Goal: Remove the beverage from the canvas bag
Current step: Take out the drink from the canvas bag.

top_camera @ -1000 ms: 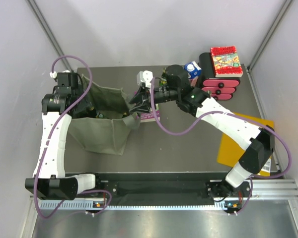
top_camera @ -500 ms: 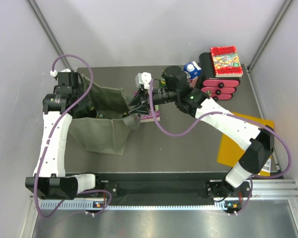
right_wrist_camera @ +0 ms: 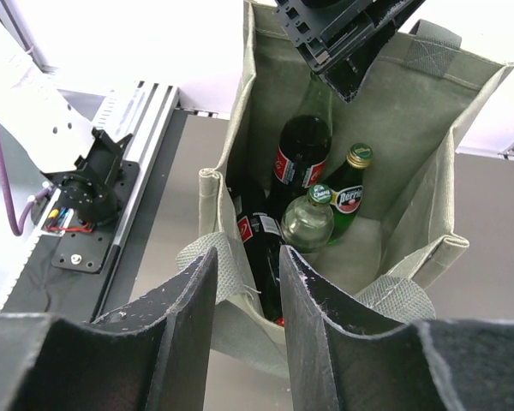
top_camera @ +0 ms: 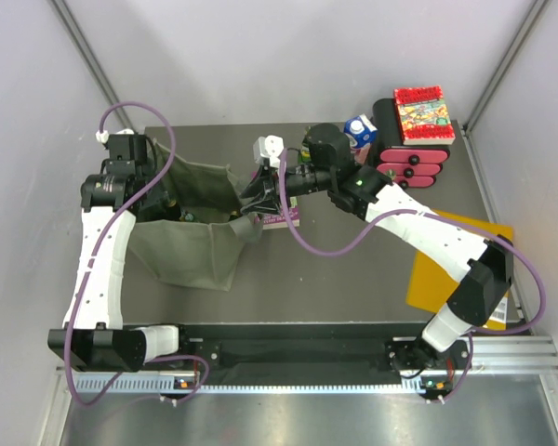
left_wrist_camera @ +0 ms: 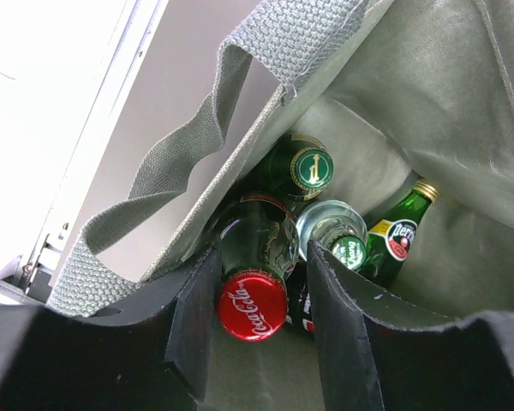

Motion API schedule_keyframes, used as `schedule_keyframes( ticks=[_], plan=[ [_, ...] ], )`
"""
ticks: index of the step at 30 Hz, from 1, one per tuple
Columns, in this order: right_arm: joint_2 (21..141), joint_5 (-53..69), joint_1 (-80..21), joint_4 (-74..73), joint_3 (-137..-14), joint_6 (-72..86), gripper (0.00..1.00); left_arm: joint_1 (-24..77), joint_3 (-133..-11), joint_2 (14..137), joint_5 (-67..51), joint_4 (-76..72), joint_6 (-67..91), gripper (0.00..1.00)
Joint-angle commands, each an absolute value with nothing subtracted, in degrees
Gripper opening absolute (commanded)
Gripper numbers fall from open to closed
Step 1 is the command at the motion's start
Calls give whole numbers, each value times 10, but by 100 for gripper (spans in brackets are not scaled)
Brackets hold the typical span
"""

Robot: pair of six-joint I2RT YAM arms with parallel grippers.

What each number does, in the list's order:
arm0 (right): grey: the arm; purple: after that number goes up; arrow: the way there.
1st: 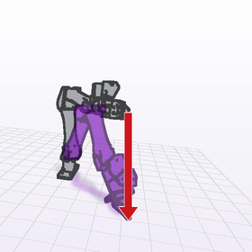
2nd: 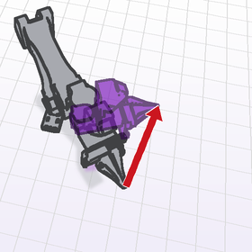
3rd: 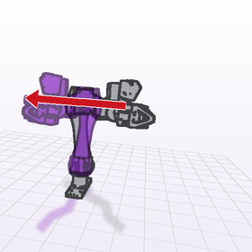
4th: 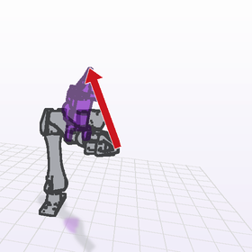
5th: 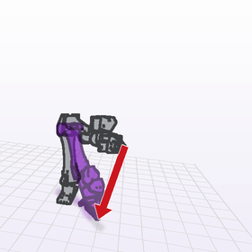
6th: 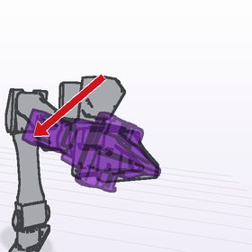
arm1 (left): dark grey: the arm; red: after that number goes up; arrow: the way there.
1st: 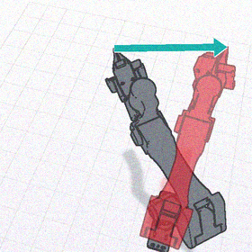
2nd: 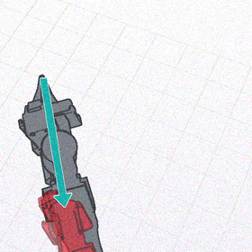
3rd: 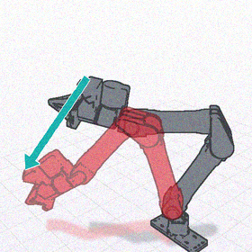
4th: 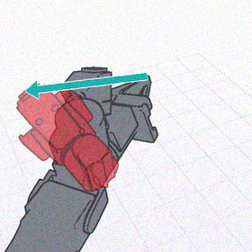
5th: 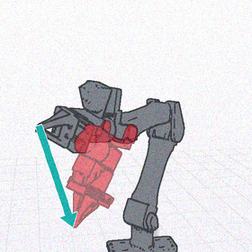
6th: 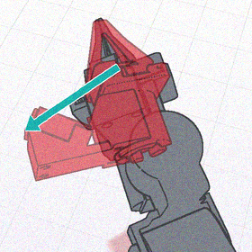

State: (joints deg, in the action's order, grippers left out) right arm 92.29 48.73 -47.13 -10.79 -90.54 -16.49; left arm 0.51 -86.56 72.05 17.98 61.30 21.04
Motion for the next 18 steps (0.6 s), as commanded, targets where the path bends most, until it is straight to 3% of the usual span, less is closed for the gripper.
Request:
schedule_keyframes(
  ticks=[1, 9, 12, 13, 14, 16, 17, 18],
  plan=[
    [903, 490, -478, -102, -920, -174, 35, 4, -864, 722, 165, 593, 205, 49],
    [906, 488, -478, -102, -921, -175, 35, 4, -862, 724, 149, 602, 199, 47],
    [906, 489, -478, -102, -921, -176, 35, 4, -860, 723, 147, 601, 197, 40],
    [907, 489, -478, -103, -921, -175, 35, 4, -860, 724, 142, 600, 197, 37],
    [908, 489, -478, -103, -922, -176, 35, 4, -863, 724, 140, 599, 195, 26],
    [907, 489, -478, -104, -921, -177, 35, 4, -867, 726, 133, 598, 192, 14],
    [908, 489, -478, -105, -921, -178, 36, 4, -874, 726, 130, 596, 190, 2],
    [908, 488, -479, -106, -922, -181, 35, 4, -878, 725, 128, 593, 187, 0]
  ],
)
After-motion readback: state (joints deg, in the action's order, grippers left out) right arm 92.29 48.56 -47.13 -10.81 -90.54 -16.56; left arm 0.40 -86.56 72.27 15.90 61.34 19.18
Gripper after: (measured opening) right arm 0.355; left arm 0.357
